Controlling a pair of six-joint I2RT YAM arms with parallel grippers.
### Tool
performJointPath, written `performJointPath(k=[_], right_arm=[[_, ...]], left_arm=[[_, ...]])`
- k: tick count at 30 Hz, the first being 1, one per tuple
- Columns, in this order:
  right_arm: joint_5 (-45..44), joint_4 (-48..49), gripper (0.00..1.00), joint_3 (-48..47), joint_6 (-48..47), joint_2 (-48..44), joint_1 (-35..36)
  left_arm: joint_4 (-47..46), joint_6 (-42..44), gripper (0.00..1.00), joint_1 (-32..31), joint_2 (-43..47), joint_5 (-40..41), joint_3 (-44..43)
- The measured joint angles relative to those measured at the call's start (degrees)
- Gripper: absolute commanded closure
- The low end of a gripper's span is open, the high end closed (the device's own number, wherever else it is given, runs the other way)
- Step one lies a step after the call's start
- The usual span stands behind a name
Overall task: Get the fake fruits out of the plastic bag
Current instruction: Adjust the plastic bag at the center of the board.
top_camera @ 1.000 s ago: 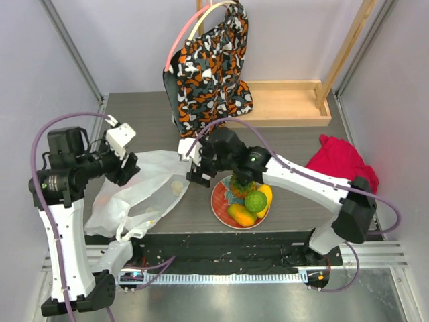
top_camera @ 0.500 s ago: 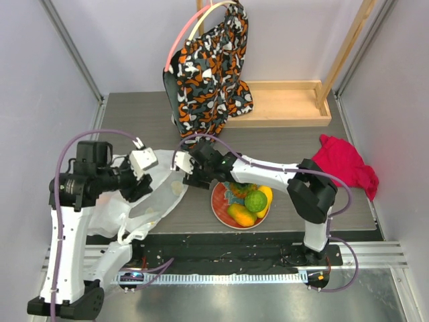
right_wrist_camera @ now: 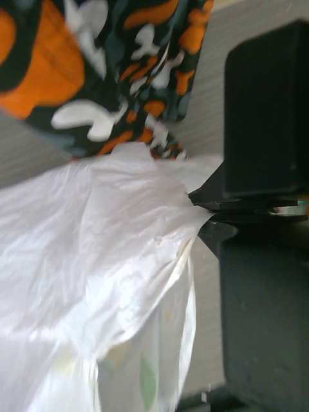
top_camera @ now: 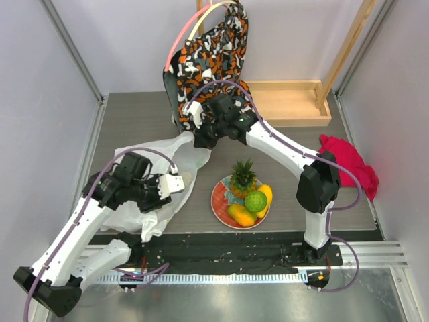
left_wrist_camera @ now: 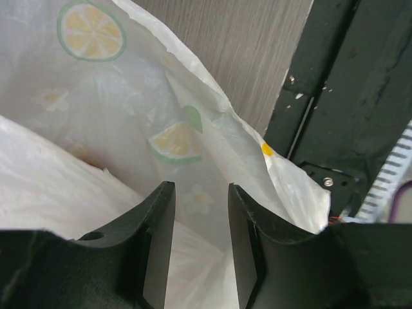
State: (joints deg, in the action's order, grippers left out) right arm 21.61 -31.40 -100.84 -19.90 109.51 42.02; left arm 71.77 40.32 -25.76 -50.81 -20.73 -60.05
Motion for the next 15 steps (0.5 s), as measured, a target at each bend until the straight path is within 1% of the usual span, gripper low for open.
performJointPath(k=[2, 6, 8, 11, 14, 15], right_arm=[[3.67, -0.87, 0.99, -0.46, 2.71, 0.0, 0.44], [8.15, -2.86, 0.99, -0.2, 7.21, -0.04, 1.53], [9.84, -3.17, 0.99, 0.26, 9.33, -0.28, 1.92], [11.45, -3.41, 0.99, 1.95, 13.03, -1.66, 1.99], [13.22, -2.56, 0.99, 4.55, 18.64, -4.42, 1.95], [13.81, -2.23, 0.99, 5.33, 20.11, -5.38, 1.9]], left_arm=[[-2.99, -0.44, 0.61, -2.86, 0.13, 3.98, 2.82], [-10.05, 0.37, 0.66, -4.09, -0.79, 15.41, 7.89], [-12.72, 2.21, 0.67, -4.15, -0.35, 22.69, 10.14], [-15.32, 5.51, 0.67, -3.69, 2.54, 30.93, 12.68], [-17.31, 10.1, 0.66, -2.34, 7.06, 37.94, 14.73], [-17.55, 11.02, 0.65, -1.49, 7.43, 38.88, 14.99]])
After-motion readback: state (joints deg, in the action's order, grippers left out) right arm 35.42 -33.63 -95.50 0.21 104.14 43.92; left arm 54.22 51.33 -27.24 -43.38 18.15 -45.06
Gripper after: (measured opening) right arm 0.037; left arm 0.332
